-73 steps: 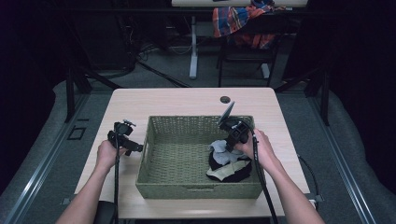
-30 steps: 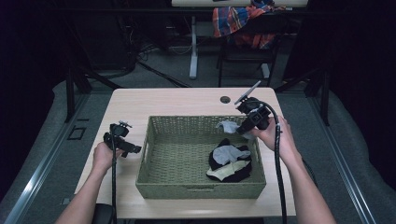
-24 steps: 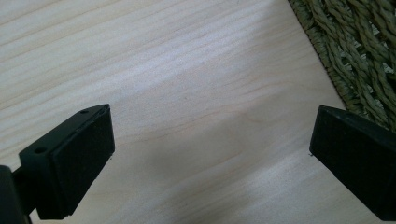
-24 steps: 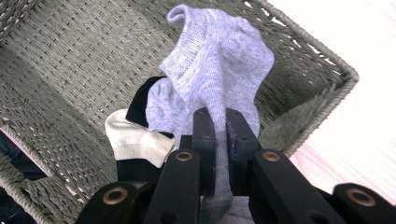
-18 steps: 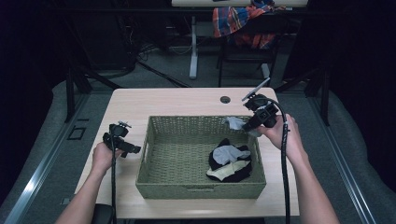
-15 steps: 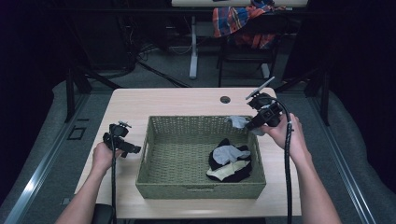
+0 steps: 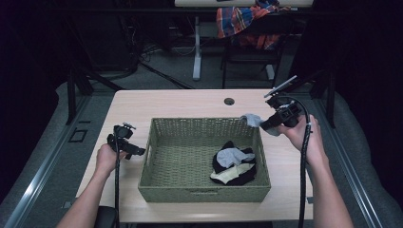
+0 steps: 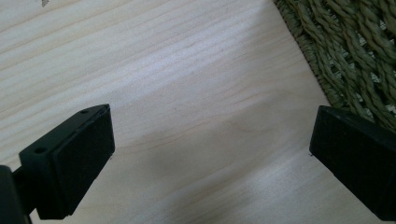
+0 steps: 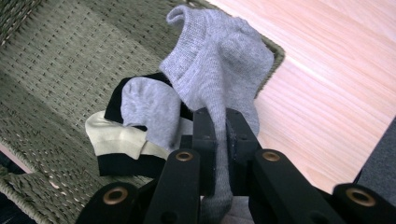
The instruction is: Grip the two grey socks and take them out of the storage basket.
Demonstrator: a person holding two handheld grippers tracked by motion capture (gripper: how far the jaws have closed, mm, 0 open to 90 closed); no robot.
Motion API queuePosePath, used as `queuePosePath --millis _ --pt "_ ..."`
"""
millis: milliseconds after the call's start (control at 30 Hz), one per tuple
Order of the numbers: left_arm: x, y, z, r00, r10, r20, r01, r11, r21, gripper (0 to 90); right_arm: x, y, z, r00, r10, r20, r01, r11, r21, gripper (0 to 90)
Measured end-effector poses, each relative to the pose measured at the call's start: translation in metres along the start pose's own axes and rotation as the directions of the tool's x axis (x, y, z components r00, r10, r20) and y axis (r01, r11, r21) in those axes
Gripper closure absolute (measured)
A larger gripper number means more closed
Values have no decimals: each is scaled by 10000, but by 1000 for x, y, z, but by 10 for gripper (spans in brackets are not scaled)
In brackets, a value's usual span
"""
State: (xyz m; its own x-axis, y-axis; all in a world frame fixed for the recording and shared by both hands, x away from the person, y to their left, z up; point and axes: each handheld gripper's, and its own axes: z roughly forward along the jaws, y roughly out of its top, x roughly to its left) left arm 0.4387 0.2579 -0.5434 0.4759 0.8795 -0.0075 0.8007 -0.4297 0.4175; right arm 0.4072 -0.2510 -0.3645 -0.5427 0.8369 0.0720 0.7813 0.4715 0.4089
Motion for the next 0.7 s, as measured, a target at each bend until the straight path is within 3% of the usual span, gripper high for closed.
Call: queuePosePath --millis 300,700 --pt "2 -2 -2 10000 -87 28 87 10000 -32 0 -18 -8 -11 9985 531 165 -525 9980 -351 849" --pt "0 0 -1 10000 -11 -20 10 10000 -49 0 -41 -21 -15 9905 1233 604 -1215 9921 -323 850"
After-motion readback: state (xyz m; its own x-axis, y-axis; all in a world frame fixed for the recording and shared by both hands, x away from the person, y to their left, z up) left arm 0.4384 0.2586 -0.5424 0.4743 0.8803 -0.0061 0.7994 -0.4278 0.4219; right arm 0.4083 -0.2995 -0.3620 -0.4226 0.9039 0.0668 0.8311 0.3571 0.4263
